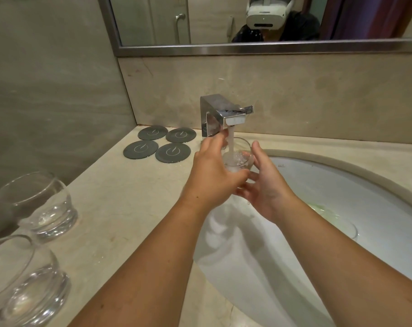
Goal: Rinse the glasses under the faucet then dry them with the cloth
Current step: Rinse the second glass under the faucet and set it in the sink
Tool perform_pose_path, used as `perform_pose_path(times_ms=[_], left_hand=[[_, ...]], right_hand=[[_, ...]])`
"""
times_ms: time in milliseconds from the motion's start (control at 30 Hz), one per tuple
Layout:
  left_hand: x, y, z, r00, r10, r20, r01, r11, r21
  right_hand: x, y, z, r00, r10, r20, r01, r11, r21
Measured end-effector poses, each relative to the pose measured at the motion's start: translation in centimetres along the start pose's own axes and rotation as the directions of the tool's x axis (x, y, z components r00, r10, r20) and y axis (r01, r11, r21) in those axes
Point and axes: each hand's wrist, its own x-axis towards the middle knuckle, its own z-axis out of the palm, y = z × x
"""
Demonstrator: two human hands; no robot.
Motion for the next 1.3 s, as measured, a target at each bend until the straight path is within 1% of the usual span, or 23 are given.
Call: perform_pose_path(times_ms=[133,200,267,367,500,600,733,867,933,1000,1067,1233,1300], left_hand=[[0.0,-0.1,0.2,0.999,0.02,-0.04,-0.019,1.0,0.025],[0.1,-0.3,0.1,0.998,0.012,-0.064,-0.01,0.999,0.031],[0.3,-0.6,-0.1,0.998,-0.01,-0.055,0.011,1.0,0.016],[0.2,-0.7,-0.4,0.999,-0.041,0.018,0.042,0.999,-0.014],[0.2,-1.2,-0.4,0.989,-0.101,0.111,0.097,0.995,0.035],[0.3,-1.5,-0.4,0.981,-0.135,0.135,0.137,0.991,0.0],[0.2,-1.0,-0.7,0.975,-0.177,0.135,0.188,0.98,-0.067],[0.1,-0.8,-0.9,0.976,-0.2,0.088,0.212,0.966,-0.149],[0.2,-0.6,-1.1,0.981,-0.192,0.037,0.195,0.975,-0.109],[0.3,-0.6,-1.3,0.986,-0.163,-0.019,0.162,0.986,-0.048],[0.3,-0.5,-1.3,0.987,-0.153,-0.047,0.153,0.988,-0.002],[0.0,0.5,-1.2,0.986,-0.168,-0.02,0.169,0.982,0.086],[-0.1,0.8,-1.2,0.983,-0.186,0.014,0.182,0.974,0.136]], right_hand=[[-0.1,-0.1,0.1,0.999,0.027,0.02,-0.026,0.999,-0.043],[-0.2,0.0,0.2,0.999,0.018,0.034,-0.016,0.999,-0.051],[-0.3,-0.1,0.4,1.0,0.009,0.025,-0.008,0.999,-0.032],[-0.1,0.1,0.4,0.996,0.089,-0.002,-0.089,0.991,0.103],[-0.3,-0.3,-0.1,0.979,0.203,0.004,-0.194,0.927,0.321],[-0.4,-0.4,-0.5,0.967,0.252,0.045,-0.25,0.889,0.385],[-0.3,-0.4,-0.9,0.953,0.283,0.103,-0.3,0.857,0.42],[-0.1,-0.1,-1.0,0.941,0.329,0.085,-0.338,0.885,0.32],[0.1,-0.1,-1.0,0.949,0.314,0.029,-0.31,0.916,0.256],[0.1,-0.2,-0.7,0.967,0.252,-0.045,-0.238,0.948,0.21],[0.1,-0.2,-0.6,0.977,0.198,-0.084,-0.184,0.972,0.148],[0.4,0.1,-0.7,0.968,0.187,-0.165,-0.192,0.981,-0.014],[0.4,0.2,-1.0,0.96,0.217,-0.18,-0.232,0.97,-0.067]])
